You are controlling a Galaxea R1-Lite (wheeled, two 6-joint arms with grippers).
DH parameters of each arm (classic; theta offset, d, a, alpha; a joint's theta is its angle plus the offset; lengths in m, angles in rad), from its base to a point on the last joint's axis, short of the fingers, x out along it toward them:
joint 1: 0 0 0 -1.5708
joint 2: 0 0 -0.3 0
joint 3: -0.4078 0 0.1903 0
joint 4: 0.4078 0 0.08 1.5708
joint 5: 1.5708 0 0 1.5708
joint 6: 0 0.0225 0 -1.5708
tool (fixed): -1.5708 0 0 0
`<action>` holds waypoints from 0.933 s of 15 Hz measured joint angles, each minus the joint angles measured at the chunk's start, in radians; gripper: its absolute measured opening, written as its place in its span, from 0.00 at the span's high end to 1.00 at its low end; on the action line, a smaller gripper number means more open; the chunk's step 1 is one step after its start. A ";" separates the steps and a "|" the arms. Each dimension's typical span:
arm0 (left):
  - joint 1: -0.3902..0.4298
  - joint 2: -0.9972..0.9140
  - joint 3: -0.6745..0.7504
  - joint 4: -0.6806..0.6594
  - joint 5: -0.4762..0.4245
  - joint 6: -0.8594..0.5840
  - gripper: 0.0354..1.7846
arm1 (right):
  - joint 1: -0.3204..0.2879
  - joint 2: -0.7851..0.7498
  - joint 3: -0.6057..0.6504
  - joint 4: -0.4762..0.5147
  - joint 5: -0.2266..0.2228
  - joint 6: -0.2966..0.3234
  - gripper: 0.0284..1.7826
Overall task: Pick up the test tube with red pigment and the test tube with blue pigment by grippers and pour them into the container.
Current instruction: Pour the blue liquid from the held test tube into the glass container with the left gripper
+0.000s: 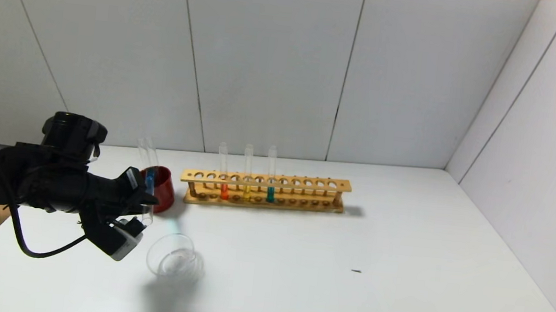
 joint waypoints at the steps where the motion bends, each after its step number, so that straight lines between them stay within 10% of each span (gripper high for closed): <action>1: -0.007 0.002 0.000 0.000 0.008 0.017 0.85 | 0.000 0.000 0.000 0.000 0.000 0.000 0.02; 14: -0.061 0.023 -0.015 -0.006 0.124 0.090 0.85 | 0.000 0.000 0.000 0.000 0.000 0.000 0.02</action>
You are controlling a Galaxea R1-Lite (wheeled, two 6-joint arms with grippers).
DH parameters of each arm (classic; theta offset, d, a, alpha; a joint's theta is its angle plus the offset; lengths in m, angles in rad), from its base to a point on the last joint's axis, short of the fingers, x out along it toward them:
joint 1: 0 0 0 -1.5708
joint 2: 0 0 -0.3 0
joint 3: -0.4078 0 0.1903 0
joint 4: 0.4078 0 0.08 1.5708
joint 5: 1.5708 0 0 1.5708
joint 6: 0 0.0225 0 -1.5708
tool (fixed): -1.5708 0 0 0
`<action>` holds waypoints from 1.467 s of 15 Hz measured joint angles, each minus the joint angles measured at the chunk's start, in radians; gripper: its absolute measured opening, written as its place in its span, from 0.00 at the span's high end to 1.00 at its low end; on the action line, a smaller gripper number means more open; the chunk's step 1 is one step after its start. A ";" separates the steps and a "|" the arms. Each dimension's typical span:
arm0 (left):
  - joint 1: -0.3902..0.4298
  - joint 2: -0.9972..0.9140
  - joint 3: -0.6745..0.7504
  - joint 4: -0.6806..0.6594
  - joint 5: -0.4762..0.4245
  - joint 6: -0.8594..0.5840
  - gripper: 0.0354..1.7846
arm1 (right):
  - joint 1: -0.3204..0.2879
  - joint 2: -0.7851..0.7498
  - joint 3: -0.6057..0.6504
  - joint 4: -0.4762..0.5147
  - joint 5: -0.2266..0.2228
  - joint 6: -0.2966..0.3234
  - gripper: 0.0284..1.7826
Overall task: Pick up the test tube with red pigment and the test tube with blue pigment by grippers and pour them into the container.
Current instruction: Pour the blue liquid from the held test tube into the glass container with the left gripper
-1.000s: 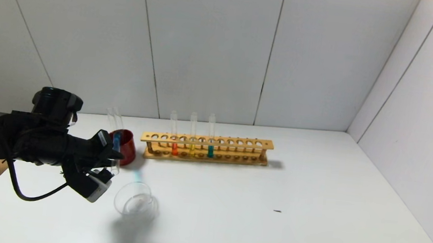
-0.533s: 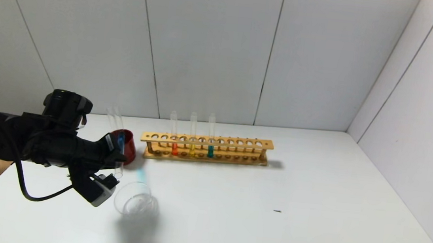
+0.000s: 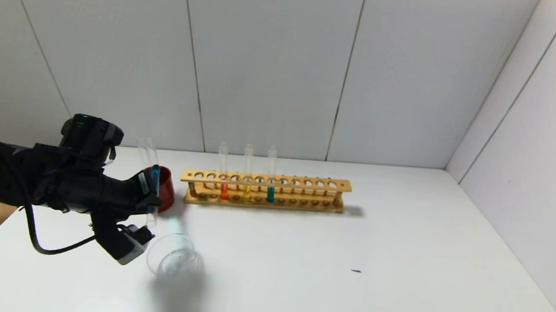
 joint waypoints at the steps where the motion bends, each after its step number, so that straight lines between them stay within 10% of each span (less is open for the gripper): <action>1: -0.007 0.000 0.000 0.000 0.009 0.001 0.85 | 0.000 0.000 0.000 0.000 0.000 0.000 0.02; 22: -0.094 -0.008 0.013 -0.061 0.176 0.104 0.85 | 0.000 0.000 0.000 0.000 0.000 0.000 0.02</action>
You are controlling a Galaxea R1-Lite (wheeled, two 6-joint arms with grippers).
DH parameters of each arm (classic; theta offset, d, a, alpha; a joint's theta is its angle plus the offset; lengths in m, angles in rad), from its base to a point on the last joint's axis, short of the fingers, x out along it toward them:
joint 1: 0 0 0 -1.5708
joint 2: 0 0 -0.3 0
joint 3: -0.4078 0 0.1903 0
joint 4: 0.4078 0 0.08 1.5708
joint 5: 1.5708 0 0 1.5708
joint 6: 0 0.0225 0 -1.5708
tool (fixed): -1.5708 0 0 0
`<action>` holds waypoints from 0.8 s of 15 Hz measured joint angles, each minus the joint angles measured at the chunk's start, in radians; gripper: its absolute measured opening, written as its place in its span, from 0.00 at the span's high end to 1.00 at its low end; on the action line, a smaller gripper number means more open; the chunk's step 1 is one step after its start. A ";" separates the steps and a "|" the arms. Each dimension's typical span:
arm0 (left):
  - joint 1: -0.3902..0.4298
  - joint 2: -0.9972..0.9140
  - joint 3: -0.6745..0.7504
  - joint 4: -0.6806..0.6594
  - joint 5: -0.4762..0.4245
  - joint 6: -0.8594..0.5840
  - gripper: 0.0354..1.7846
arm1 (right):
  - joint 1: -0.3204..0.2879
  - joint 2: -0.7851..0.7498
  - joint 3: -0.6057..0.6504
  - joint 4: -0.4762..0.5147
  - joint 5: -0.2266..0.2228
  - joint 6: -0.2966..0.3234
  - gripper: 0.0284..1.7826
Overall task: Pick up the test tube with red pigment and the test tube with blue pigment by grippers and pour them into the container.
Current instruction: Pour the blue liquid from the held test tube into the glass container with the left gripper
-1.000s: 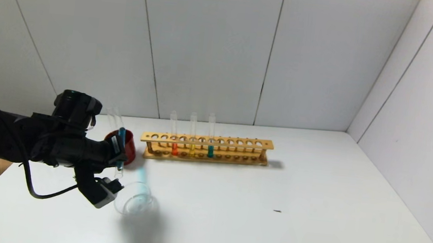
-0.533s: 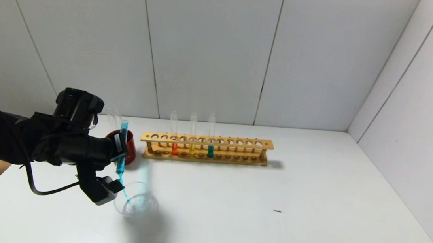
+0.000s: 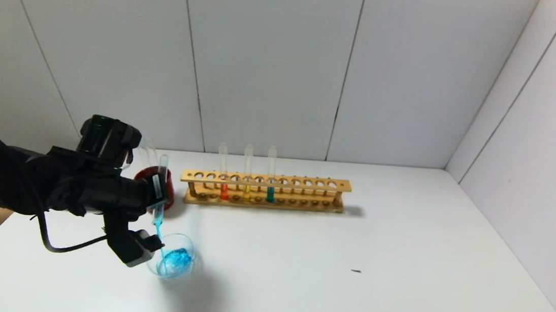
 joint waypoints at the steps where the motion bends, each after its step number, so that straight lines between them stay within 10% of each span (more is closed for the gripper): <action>1: -0.007 0.001 0.000 0.000 0.006 0.000 0.85 | 0.000 0.000 0.000 0.000 0.000 0.000 0.02; 12: -0.042 0.003 -0.005 0.000 0.101 0.070 0.85 | 0.000 0.000 0.000 0.000 0.000 0.000 0.02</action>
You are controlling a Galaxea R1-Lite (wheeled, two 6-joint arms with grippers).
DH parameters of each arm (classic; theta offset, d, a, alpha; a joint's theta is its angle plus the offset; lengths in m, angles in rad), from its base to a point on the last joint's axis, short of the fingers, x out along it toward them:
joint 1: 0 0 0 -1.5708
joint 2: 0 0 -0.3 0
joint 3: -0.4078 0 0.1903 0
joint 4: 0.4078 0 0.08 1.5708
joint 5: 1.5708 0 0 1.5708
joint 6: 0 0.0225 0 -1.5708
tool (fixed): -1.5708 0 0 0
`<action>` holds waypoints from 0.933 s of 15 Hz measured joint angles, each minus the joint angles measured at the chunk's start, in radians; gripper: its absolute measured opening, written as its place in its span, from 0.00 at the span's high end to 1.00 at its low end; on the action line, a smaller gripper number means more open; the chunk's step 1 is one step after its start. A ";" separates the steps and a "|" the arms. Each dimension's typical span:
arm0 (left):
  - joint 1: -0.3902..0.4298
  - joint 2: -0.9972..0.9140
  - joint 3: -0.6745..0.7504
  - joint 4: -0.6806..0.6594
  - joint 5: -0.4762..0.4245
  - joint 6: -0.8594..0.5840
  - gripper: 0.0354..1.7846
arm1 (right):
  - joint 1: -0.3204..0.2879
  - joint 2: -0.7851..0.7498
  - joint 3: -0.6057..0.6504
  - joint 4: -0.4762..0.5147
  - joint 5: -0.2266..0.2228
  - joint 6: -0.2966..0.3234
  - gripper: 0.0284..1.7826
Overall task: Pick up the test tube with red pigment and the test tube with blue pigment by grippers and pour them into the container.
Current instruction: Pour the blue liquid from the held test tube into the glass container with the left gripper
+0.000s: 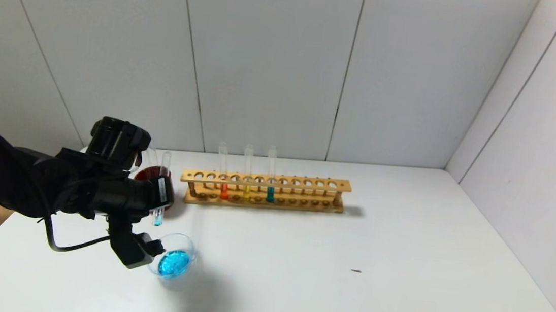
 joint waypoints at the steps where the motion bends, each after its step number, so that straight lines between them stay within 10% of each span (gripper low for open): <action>1: -0.006 -0.005 0.000 0.000 0.021 0.009 0.85 | 0.000 0.000 0.000 0.000 0.000 0.000 0.02; 14: -0.110 -0.054 0.064 -0.133 0.191 0.016 0.85 | 0.000 0.000 0.000 0.000 0.000 0.000 0.02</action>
